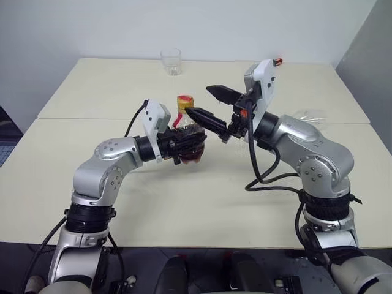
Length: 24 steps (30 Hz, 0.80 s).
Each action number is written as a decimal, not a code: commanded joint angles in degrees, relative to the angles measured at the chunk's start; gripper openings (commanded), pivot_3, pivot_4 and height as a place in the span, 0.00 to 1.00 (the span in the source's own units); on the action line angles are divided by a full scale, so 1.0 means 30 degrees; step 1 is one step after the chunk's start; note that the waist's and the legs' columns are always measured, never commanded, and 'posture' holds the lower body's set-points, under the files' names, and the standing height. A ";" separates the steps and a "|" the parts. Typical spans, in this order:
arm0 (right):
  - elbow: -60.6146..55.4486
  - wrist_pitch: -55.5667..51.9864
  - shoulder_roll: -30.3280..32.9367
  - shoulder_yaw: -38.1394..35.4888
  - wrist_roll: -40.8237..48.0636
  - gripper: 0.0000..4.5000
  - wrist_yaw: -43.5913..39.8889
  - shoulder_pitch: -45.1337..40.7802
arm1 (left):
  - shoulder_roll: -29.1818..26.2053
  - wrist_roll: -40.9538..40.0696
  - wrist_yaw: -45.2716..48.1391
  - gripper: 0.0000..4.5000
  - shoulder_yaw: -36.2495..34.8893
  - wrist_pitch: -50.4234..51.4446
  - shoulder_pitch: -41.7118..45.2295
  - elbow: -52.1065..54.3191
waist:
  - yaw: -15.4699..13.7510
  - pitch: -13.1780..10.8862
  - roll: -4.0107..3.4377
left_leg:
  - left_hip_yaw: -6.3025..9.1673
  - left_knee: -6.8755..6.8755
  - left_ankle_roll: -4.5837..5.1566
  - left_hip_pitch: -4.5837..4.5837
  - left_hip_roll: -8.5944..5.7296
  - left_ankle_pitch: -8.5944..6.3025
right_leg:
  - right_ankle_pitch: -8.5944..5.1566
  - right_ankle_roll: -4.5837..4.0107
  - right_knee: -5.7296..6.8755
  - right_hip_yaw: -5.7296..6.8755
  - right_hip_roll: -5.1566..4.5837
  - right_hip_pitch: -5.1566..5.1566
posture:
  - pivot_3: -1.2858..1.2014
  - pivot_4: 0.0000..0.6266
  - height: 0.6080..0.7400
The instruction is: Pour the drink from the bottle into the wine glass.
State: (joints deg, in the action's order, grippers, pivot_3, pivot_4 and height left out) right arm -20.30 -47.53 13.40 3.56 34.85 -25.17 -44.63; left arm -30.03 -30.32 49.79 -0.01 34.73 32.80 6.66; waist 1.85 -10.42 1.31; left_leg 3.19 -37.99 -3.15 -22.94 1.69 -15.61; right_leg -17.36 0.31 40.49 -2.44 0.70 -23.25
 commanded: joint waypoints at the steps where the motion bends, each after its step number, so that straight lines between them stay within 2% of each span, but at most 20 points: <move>1: 0.0147 0.0721 -0.0303 0.0056 -0.0377 1.00 0.0120 -0.0876 | 0.0019 0.0009 0.0325 0.29 -0.0083 -0.0585 0.0653 0.0269 | 0.0002 0.0000 0.0000 | -0.0001 0.0000 0.0000 0.0000 0.0000 0.0000 | 0.0000 0.0000 0.0000 0.0001 0.0000 0.0000 | 0.52 0.24 1.00; 8: 0.1439 0.1570 -0.1094 0.0404 -0.1370 1.00 0.0240 -0.1708 | 0.0066 -0.0100 0.0502 0.29 0.0077 -0.0492 0.0482 0.0657 | 0.0017 0.0000 0.0000 | 0.0003 0.0006 0.0000 0.0004 0.0002 0.0000 | 0.0001 -0.0002 0.0006 0.0003 0.0001 -0.0005 | 0.52 0.24 1.00; 24: 0.1497 0.1704 -0.0955 0.0529 -0.1737 1.00 -0.0113 -0.1518 | 0.0112 -0.0030 0.0478 0.29 0.0048 -0.0656 0.0596 0.0520 | 0.0008 0.0000 -0.0001 | 0.0005 0.0002 0.0000 0.0004 0.0003 0.0000 | 0.0000 -0.0002 0.0014 0.0002 -0.0010 -0.0005 | 0.52 0.24 1.00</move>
State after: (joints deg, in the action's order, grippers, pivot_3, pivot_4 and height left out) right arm -13.92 -43.65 10.34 5.63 29.86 -25.01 -48.52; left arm -29.80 -30.13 50.79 0.91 34.53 33.18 6.25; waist 1.88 -10.42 1.31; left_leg 3.20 -37.99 -3.15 -22.93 1.70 -15.61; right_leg -17.36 0.30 40.54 -2.43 0.67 -23.27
